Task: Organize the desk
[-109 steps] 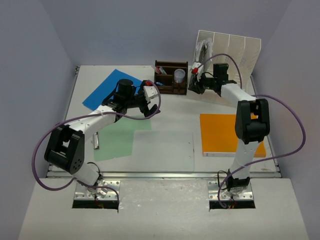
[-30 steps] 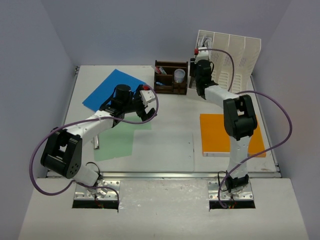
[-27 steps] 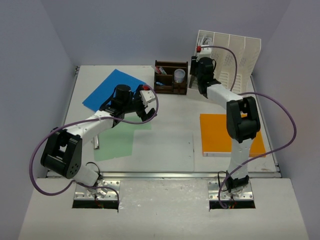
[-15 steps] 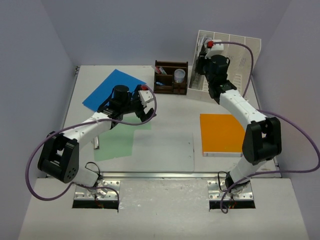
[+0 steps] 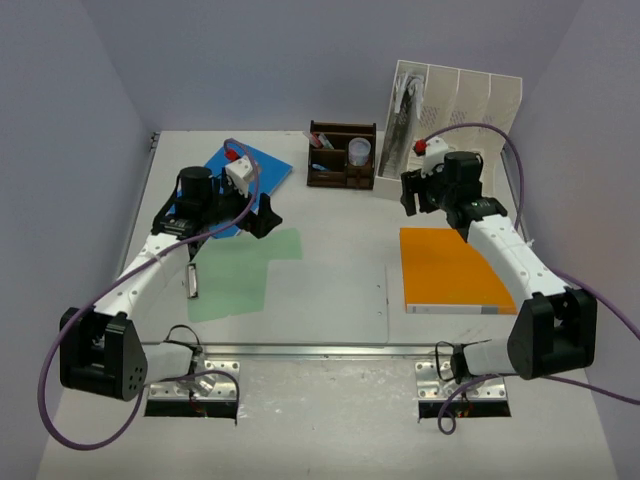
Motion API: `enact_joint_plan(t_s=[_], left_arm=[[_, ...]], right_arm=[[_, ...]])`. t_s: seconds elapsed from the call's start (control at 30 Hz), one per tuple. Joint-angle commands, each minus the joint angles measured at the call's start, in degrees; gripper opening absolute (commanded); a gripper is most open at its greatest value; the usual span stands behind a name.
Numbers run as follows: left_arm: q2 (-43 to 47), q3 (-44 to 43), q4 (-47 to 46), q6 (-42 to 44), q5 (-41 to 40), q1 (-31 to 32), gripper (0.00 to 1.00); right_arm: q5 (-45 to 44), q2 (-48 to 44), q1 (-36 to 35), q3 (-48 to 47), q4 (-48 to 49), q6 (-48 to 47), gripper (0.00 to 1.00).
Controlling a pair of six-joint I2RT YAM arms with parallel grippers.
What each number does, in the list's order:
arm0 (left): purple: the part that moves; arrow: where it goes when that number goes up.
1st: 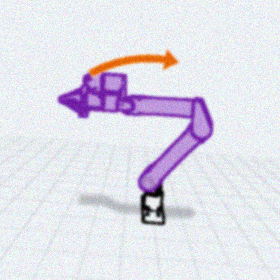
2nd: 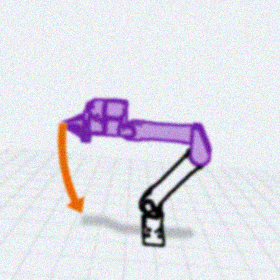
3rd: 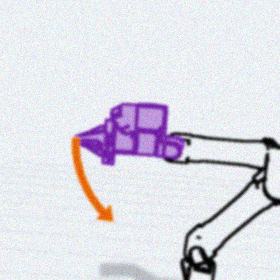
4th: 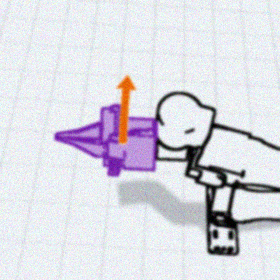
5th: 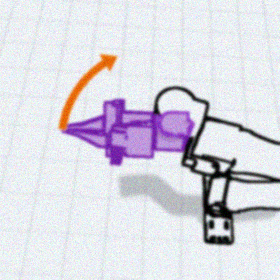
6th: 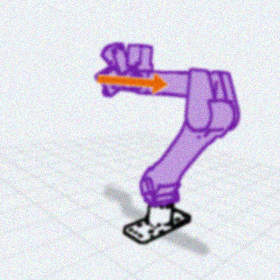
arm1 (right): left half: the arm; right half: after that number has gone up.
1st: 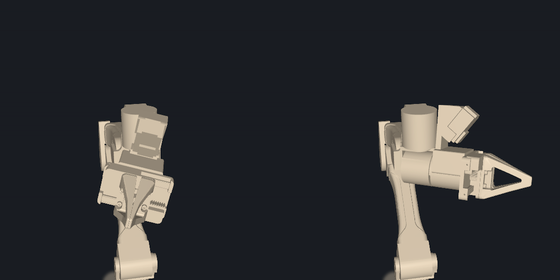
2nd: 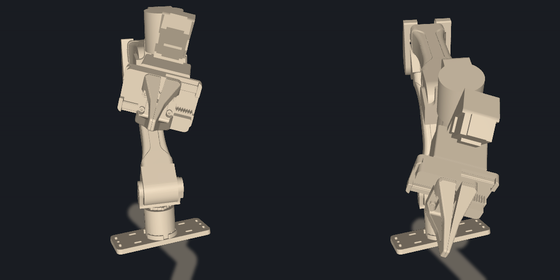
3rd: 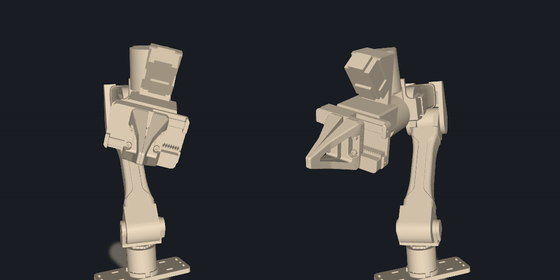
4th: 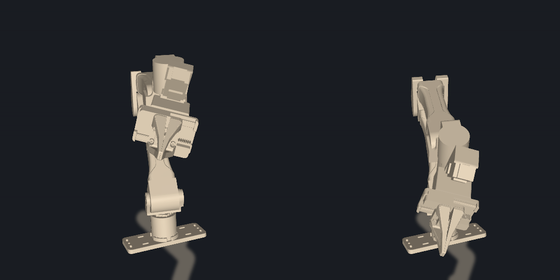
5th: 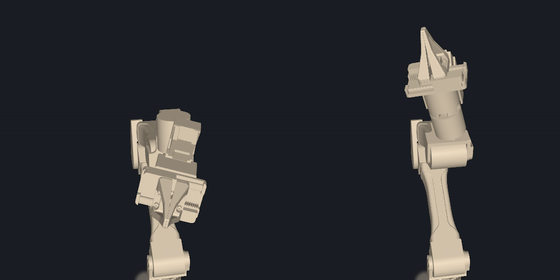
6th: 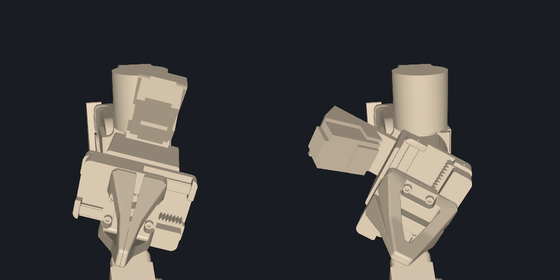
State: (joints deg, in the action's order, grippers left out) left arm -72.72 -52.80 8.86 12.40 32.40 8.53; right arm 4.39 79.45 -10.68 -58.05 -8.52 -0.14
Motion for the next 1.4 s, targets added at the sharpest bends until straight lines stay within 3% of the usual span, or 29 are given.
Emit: enact_joint_plan(t_s=[0.0,0.13,0.3,0.43,0.6,0.83,1.17,1.37], left_arm=[[6.0,6.7,-1.9,-4.7,7.7,0.6,0.97],[7.3,12.0,-9.7,-11.9,11.1,5.6,0.93],[1.4,11.1,-14.0,-13.7,5.1,19.5,0.92],[-10.4,3.7,-17.7,-14.1,1.9,27.5,0.92],[-22.6,-4.9,-17.9,-15.7,-0.7,33.2,0.92],[-31.0,-8.6,-24.8,-20.2,-2.3,35.8,0.92],[-34.1,-9.6,-27.3,-23.1,-5.1,36.1,0.93],[-32.6,-7.9,-26.7,-22.7,-6.4,35.7,0.94]], right_arm=[[6.4,-2.7,5.8,0.9,-19.5,-5.4,0.68],[8.4,-5.7,14.5,5.1,-25.1,-4.4,0.64],[11.1,-9.4,28.2,8.0,-28.8,-9.9,0.65],[10.8,-6.5,37.2,6.8,-31.8,-18.5,0.7],[8.3,0.5,46.1,3.8,-32.1,-25.0,0.78],[9.1,9.6,50.9,1.3,-30.3,-34.8,0.99],[9.9,23.9,51.3,-7.1,-29.4,-40.4,0.99],[12.0,27.6,51.1,-7.8,-29.8,-42.7,0.98]])
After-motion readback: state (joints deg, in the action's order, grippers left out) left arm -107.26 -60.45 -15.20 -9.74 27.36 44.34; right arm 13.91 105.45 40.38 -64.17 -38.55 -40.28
